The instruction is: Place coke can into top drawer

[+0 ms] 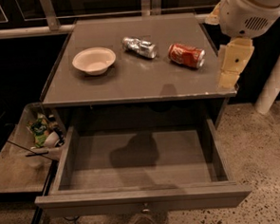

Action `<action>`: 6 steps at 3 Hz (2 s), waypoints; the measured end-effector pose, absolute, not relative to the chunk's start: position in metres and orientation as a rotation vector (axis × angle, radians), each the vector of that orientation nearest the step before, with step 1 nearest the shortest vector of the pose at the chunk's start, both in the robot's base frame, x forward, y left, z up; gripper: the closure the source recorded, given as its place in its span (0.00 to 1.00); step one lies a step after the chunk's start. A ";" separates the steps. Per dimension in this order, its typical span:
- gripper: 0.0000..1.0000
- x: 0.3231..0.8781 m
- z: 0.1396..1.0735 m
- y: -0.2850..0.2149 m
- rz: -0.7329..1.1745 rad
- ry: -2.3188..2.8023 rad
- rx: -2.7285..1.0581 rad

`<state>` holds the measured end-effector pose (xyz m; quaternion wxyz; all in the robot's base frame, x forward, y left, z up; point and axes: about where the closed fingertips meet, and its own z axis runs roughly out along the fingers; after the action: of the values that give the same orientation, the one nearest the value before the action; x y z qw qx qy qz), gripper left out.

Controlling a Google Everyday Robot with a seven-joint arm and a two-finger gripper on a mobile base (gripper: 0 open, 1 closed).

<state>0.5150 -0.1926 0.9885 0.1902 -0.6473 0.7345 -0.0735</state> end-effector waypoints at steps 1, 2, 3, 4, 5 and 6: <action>0.00 0.551 0.990 -0.197 -0.153 2.041 -1.715; 0.00 0.588 0.986 -0.198 -0.092 2.034 -1.618; 0.00 0.619 0.977 -0.203 -0.056 2.055 -1.554; 0.00 0.649 0.962 -0.216 -0.041 2.094 -1.458; 0.00 0.650 0.962 -0.216 -0.041 2.094 -1.458; 0.00 0.657 0.957 -0.226 -0.066 2.085 -1.445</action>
Offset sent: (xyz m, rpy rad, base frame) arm 0.1182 -0.0099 -0.0080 0.2853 -0.0837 -0.1163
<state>0.6573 -0.2257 0.9574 0.2974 -0.5438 0.7844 -0.0249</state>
